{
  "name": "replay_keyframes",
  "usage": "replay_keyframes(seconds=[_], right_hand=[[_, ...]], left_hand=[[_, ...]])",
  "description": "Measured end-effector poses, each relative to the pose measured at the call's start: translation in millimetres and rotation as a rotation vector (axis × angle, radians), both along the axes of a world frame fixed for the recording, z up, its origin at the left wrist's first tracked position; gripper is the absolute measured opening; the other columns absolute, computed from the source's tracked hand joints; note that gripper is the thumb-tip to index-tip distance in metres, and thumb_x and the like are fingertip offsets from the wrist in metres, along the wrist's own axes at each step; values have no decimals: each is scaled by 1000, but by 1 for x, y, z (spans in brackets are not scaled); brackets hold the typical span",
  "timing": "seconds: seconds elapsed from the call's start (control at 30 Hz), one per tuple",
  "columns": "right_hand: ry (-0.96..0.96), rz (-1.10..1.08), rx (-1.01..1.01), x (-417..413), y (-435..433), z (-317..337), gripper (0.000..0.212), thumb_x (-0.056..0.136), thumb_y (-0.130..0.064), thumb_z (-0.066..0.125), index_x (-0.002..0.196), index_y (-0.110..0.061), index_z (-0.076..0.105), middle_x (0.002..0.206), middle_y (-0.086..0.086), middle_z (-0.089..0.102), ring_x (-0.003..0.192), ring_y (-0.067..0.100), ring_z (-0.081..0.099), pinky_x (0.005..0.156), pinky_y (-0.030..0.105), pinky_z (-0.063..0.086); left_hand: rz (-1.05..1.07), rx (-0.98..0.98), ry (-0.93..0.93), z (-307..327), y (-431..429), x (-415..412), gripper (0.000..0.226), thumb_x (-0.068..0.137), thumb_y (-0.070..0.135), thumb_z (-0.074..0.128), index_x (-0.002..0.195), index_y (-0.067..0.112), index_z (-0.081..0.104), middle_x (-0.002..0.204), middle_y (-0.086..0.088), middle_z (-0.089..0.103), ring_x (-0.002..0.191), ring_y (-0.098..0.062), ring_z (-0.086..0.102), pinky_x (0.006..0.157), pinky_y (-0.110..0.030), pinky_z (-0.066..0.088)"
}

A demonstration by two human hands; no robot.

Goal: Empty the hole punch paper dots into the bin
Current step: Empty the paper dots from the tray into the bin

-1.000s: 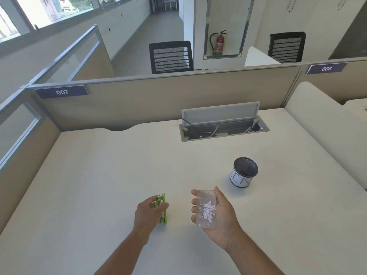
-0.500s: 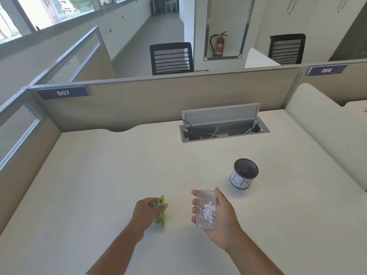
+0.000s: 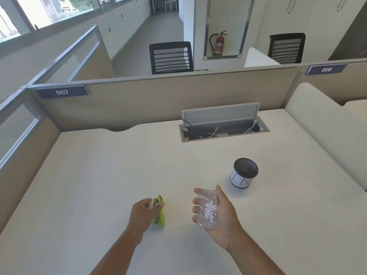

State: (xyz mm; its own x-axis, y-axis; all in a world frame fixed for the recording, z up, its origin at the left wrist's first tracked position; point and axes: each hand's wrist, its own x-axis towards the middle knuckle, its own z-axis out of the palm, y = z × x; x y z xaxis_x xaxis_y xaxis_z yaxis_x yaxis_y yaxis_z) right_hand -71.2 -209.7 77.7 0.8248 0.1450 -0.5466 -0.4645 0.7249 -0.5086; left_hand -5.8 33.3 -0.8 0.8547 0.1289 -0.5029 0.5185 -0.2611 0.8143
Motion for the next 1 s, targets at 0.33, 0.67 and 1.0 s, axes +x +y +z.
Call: replay_keyframes(seconds=[0.33,0.67,1.0], right_hand=[[0,-43,-194,-2,-12,6,56,106,-49,47,120,-5,78,102,12,74,81,27,69,73,39,52],[18,-7,-255,-11,-36,15,60,109,-50,42,130,-3,72,110,20,78,92,36,74,76,40,59],[24,-90,-491,-1,-85,12,59,110,-53,37,120,-14,80,119,12,82,113,32,76,89,47,60]], left_hand=[[-111,-118,-206,81,-75,-40,13,101,19,70,98,23,83,85,-1,84,75,-17,74,69,-31,55],[-406,-290,-37,99,-131,-26,29,103,17,65,94,-5,80,75,-10,70,62,-19,55,61,-30,41],[-379,-319,22,98,-178,8,18,95,11,73,85,2,86,79,-8,81,60,-23,61,57,-32,45]])
